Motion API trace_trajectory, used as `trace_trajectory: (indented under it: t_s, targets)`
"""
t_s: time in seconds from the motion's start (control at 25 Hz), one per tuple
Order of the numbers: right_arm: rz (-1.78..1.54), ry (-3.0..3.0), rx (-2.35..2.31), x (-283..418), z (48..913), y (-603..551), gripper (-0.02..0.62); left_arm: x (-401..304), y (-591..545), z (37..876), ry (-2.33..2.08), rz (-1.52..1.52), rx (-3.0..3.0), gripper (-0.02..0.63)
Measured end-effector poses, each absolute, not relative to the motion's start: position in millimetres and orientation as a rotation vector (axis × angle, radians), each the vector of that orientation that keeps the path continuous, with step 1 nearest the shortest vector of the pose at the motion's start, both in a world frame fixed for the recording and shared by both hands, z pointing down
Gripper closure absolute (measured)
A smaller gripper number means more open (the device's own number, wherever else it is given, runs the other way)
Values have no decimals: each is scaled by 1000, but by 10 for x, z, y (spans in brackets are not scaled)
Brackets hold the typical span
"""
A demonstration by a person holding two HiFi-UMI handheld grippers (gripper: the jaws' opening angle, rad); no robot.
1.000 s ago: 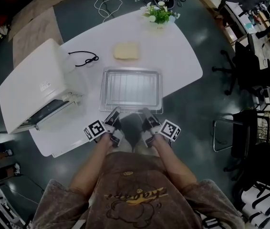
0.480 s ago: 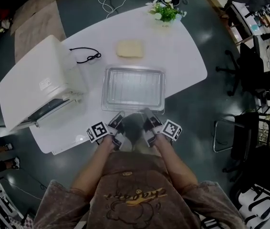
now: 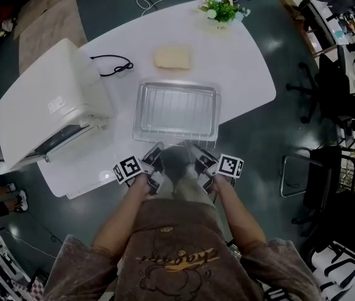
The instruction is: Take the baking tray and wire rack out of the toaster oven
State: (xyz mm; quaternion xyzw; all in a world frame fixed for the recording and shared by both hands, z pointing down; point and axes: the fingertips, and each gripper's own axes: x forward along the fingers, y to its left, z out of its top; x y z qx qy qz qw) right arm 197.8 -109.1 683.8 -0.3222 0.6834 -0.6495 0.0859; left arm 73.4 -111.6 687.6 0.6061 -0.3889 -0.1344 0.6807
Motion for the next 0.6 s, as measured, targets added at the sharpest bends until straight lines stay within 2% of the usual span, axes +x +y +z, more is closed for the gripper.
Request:
trace_trajectory:
  t_s: [0.2,0.36,0.6]
  targets:
    - [-1939,2070,-943,1913,6825,-947,448,748,-1011,6843,-860,-294,1352,549]
    - [-1866,2232,-941,1852,6602,-810,449,691,-952,6622,-861,-299,1408,548]
    - [-1483,2508,-1008,1919,5680,-987,449,686,-1267,5679,-876,-251,1772,548]
